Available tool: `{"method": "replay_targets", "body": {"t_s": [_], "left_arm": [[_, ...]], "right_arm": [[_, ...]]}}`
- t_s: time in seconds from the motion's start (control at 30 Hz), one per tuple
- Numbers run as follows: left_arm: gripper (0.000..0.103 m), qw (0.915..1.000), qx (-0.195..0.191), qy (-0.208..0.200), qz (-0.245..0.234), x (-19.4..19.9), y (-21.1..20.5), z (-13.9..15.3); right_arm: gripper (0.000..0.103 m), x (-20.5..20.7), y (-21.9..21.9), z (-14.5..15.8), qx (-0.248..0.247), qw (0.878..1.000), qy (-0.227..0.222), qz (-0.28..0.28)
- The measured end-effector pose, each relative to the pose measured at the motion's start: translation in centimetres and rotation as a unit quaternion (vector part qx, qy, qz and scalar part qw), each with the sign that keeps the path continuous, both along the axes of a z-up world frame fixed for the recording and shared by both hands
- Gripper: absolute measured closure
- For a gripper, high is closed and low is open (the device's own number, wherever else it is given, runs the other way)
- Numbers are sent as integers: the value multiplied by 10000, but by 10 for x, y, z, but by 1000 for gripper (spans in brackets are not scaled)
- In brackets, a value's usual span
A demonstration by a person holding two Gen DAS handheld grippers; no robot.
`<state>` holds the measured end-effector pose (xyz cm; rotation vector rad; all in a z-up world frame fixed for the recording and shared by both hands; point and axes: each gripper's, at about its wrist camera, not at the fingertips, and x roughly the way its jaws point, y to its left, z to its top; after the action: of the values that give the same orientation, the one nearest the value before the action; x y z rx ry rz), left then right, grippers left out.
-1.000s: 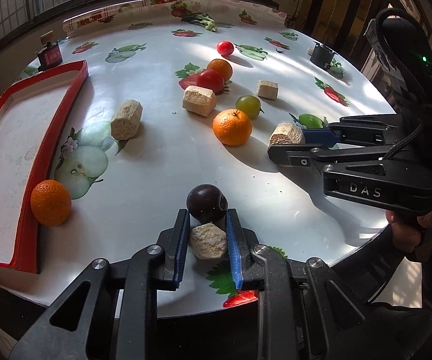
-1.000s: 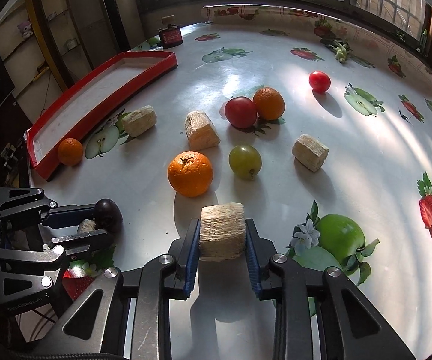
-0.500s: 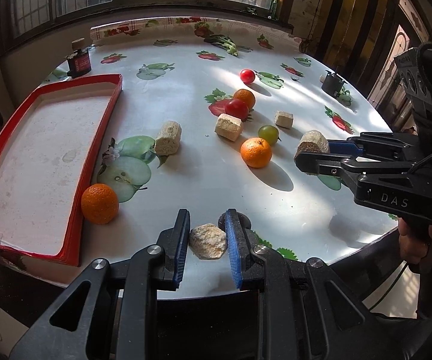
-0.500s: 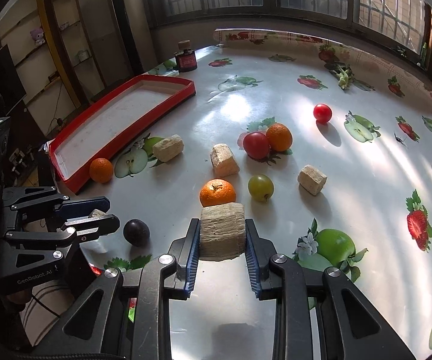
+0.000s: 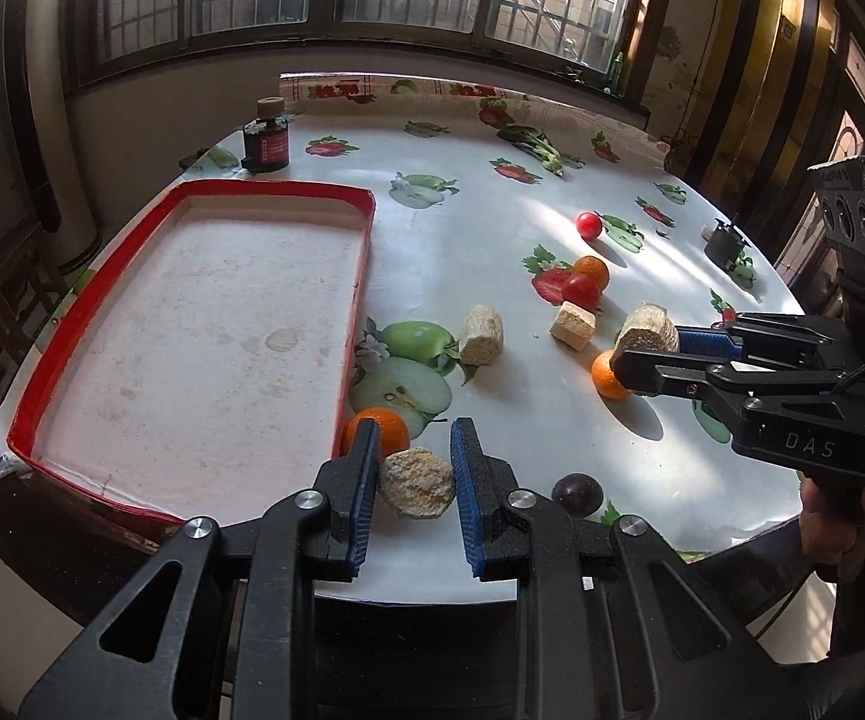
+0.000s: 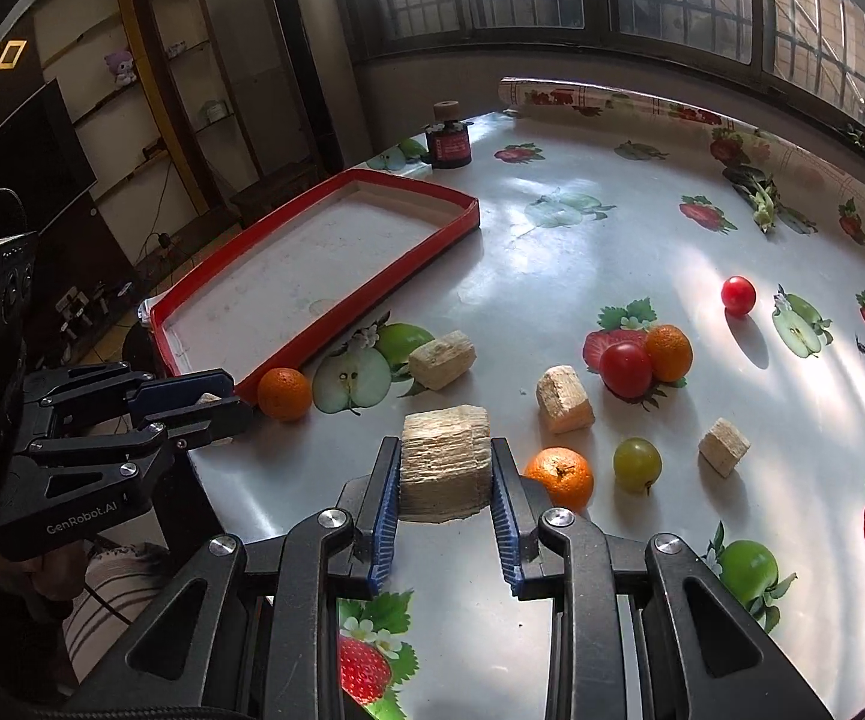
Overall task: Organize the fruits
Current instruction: 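Carry both items over the red tray and open both tools to drop them, then return left tool to the table and grasp a beige cylinder block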
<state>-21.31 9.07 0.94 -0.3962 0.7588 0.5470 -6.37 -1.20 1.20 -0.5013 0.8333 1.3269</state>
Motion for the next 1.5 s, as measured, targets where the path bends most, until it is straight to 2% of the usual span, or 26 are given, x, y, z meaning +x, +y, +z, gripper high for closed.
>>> {"method": "replay_targets", "body": {"t_s": [0.2, 0.4, 0.7, 0.9, 1.23, 1.33, 1.4, 1.47, 1.5], "left_arm": [[82, 9990, 93, -100, 425, -20, 34, 10], [82, 9963, 131, -18, 845, -32, 71, 9], [82, 9909, -51, 193, 1328, -40, 115, -13], [81, 9892, -129, 363, 1417, -39, 126, -24], [81, 9860, -269, 826, 1423, -29, 127, -47], [72, 9843, -224, 939, 1476, -28, 124, -48], [57, 9841, -171, 910, 1514, -31, 122, -44], [47, 9838, -114, 878, 1557, -32, 121, -40], [46, 9835, -93, 865, 1584, -33, 120, -39]], "right_arm": [[75, -15, 37, 10, 151, 9993, 139, 308], [75, -31, 97, 15, 219, 9972, 318, 648], [75, -45, 191, -22, -162, 9947, 421, 929], [75, -43, 215, -46, -366, 9935, 469, 968], [72, -43, 225, -63, -576, 9932, 358, 943], [68, -41, 222, -59, -512, 9938, 335, 931], [62, -41, 216, -53, -419, 9941, 306, 952], [58, -40, 208, -43, -282, 9949, 258, 937], [57, -39, 204, -38, -220, 9952, 237, 920]]}}
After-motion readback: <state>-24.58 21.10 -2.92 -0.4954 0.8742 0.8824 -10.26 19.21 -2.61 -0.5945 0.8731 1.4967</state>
